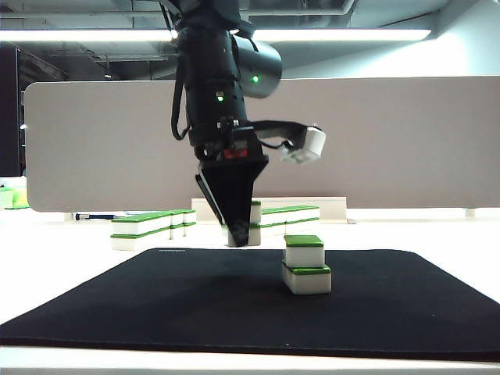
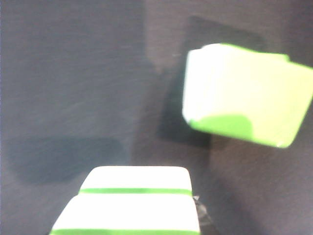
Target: Take a mahjong tile from the mahjong wall and then place it on the table close to you.
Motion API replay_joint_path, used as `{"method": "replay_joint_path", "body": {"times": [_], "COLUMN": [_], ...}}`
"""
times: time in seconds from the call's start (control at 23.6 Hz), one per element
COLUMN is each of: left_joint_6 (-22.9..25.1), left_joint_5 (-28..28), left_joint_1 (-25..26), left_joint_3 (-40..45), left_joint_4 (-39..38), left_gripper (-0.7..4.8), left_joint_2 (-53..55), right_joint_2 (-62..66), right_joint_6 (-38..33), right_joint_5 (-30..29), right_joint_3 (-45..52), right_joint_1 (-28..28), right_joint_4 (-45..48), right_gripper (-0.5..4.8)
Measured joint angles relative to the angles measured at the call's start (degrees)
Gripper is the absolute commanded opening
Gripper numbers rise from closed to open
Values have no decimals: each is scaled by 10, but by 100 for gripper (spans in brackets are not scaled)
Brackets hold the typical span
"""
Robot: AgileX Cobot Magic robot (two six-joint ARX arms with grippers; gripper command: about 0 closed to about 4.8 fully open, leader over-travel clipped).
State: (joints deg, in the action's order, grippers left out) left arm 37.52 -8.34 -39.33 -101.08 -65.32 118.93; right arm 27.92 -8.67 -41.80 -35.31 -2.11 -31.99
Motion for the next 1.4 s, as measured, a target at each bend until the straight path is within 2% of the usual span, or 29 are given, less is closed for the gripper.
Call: {"method": "replay_joint_path", "body": {"times": [0.34, 0.63, 1.18, 1.27, 1.31, 1.4], "left_joint_6": [0, 0, 0, 0, 0, -11], "left_joint_5": [9, -16, -21, -21, -21, -24], "left_joint_1": [-23, -54, -50, -51, -51, -51], "left_joint_3": [32, 34, 24, 24, 24, 25], "left_joint_4": [-2, 2, 3, 3, 3, 1], "left_gripper": [204, 204, 215, 250, 295, 311], "left_joint_2": [13, 16, 35, 35, 35, 39], "right_joint_2": [0, 0, 0, 0, 0, 0], "right_joint_6": [0, 0, 0, 0, 0, 0], "right_joint_5": [0, 0, 0, 0, 0, 0], "right_joint_3": [0, 0, 0, 0, 0, 0], "right_joint_1": [0, 0, 0, 0, 0, 0], "right_joint_4": [0, 0, 0, 1, 0, 0], "right_gripper": [-1, -1, -1, -1, -1, -1]}}
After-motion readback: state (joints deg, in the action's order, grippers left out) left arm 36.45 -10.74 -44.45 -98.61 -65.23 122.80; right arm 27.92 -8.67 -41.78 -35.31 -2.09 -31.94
